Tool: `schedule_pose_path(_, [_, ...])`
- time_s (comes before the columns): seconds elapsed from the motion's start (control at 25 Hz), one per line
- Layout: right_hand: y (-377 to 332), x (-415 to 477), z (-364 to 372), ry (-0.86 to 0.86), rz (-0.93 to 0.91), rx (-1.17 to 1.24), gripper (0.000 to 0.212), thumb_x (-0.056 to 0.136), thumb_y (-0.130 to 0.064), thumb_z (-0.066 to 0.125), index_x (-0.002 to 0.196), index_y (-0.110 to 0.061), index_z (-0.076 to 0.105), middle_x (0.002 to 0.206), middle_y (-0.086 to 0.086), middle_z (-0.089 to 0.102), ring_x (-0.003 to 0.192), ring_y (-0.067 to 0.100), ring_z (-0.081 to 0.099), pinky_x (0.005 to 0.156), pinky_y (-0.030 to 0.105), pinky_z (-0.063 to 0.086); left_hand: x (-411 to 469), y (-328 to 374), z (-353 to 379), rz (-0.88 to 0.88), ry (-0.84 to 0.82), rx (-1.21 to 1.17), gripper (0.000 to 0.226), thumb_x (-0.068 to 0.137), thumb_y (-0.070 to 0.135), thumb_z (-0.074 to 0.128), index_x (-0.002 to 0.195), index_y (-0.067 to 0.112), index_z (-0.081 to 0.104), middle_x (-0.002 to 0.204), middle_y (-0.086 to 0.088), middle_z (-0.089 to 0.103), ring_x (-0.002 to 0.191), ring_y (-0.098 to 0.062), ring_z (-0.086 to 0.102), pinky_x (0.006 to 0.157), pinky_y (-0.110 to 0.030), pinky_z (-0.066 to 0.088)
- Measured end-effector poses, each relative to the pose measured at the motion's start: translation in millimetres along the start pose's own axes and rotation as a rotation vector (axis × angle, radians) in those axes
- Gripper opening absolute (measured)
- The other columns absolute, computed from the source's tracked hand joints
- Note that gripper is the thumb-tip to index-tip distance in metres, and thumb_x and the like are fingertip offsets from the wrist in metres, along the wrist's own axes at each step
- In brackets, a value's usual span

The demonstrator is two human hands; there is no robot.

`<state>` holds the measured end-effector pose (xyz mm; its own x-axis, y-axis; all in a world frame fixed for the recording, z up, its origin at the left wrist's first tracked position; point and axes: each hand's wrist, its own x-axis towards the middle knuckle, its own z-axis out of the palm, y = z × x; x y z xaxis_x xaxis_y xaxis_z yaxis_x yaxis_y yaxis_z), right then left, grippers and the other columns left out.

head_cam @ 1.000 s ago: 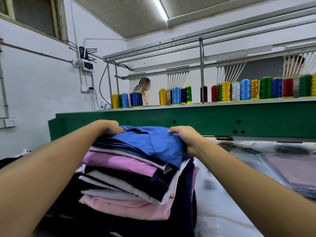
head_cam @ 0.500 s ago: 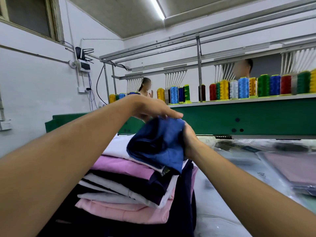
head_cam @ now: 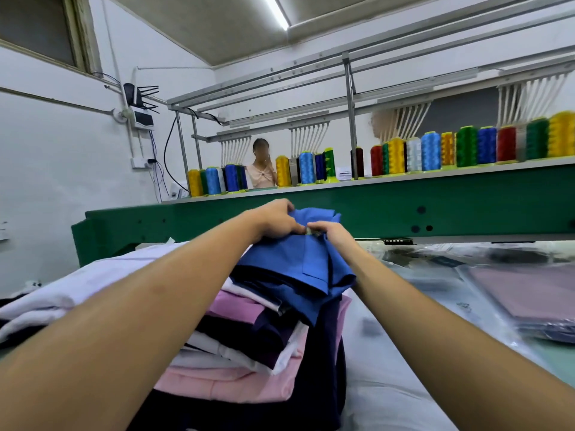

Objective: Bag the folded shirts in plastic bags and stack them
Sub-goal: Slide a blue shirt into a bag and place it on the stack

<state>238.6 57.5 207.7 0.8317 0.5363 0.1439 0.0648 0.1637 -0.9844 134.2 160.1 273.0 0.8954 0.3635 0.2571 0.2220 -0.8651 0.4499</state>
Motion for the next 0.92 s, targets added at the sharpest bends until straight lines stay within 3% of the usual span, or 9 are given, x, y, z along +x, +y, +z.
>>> schedule_pose_path(0.12, [-8.9,-15.4,-35.9,0.042,-0.015,0.177,0.015,0.096,-0.016,0.063,0.093,-0.004,0.071,0.079,0.008,0.073,0.067,0.017,0.069,0.058,0.023,0.054,0.3,28.2,15.3,0.121,-0.009,-0.321,0.072,0.088,0.022,0.076,0.150,0.021,0.039,0.144,-0.003,0.046,0.108,-0.011,0.049,0.076,-0.018,0.045])
schedule_pose_path(0.28, [-17.6,-34.7,-113.6,0.196,-0.080,-0.045,0.033,0.087,-0.001,0.068,0.119,0.005,0.066,0.110,0.020,0.072,0.090,0.029,0.070,0.080,0.038,0.058,4.1,73.8,68.2,0.237,-0.089,-0.265,0.079,0.092,0.028,0.070,0.155,0.018,0.023,0.152,-0.008,0.041,0.129,-0.022,0.050,0.098,-0.034,0.048])
schedule_pose_path(0.36, [-15.7,-44.9,-156.0,0.297,-0.102,-0.222,0.030,0.084,0.002,0.070,0.114,0.001,0.066,0.104,0.014,0.072,0.090,0.028,0.068,0.081,0.037,0.056,6.4,89.6,101.3,0.216,-0.197,-0.267,0.067,0.096,0.031,0.064,0.149,0.014,0.027,0.141,-0.009,0.051,0.119,-0.030,0.058,0.084,-0.045,0.057])
schedule_pose_path(0.4, [-13.1,-50.3,-176.3,0.315,-0.101,-0.288,0.026,0.084,0.002,0.070,0.109,-0.003,0.066,0.097,0.009,0.071,0.085,0.023,0.067,0.074,0.032,0.054,6.5,95.2,117.6,0.212,-0.241,-0.236,0.054,0.098,0.032,0.060,0.141,0.012,0.036,0.132,-0.010,0.056,0.113,-0.031,0.061,0.079,-0.046,0.059])
schedule_pose_path(0.48, [-5.8,-61.3,-209.6,0.309,-0.091,-0.406,0.020,0.085,0.003,0.069,0.096,-0.013,0.064,0.088,0.000,0.068,0.076,0.013,0.063,0.060,0.024,0.046,7.4,96.6,148.9,0.266,-0.308,0.005,0.039,0.099,0.033,0.056,0.127,0.007,0.052,0.122,-0.013,0.064,0.109,-0.033,0.063,0.084,-0.042,0.055])
schedule_pose_path(0.6, [8.7,-74.5,-252.2,0.309,-0.078,-0.595,0.020,0.084,0.005,0.068,0.089,-0.014,0.063,0.092,0.006,0.067,0.075,0.011,0.059,0.061,0.024,0.044,-1.4,82.7,201.6,0.285,-0.518,0.379,0.054,0.088,0.041,0.071,0.135,0.017,0.057,0.130,-0.003,0.062,0.114,-0.027,0.060,0.099,-0.039,0.049])
schedule_pose_path(0.68, [18.8,-80.0,-271.8,0.275,-0.059,-0.715,0.019,0.082,0.006,0.067,0.097,-0.005,0.065,0.098,0.014,0.068,0.078,0.016,0.060,0.067,0.028,0.047,-7.0,68.7,229.8,0.246,-0.656,0.445,0.061,0.079,0.047,0.079,0.133,0.027,0.059,0.131,0.005,0.060,0.114,-0.022,0.060,0.100,-0.041,0.050])
schedule_pose_path(0.8, [29.3,-82.9,-286.1,0.244,-0.042,-0.766,0.023,0.081,0.008,0.064,0.103,0.004,0.063,0.106,0.025,0.068,0.083,0.026,0.060,0.076,0.038,0.049,-6.6,54.6,249.7,0.324,-0.595,0.374,0.035,0.084,0.038,0.075,0.116,0.025,0.071,0.119,0.005,0.068,0.104,-0.020,0.064,0.086,-0.032,0.053])
schedule_pose_path(0.92, [30.9,-82.7,-294.1,0.224,-0.059,-0.713,0.022,0.080,0.009,0.061,0.100,0.000,0.064,0.104,0.025,0.067,0.082,0.027,0.061,0.075,0.039,0.050,-3.3,51.9,252.9,0.381,-0.532,0.434,0.033,0.085,0.034,0.072,0.117,0.028,0.068,0.121,0.003,0.065,0.108,-0.021,0.061,0.089,-0.033,0.051])
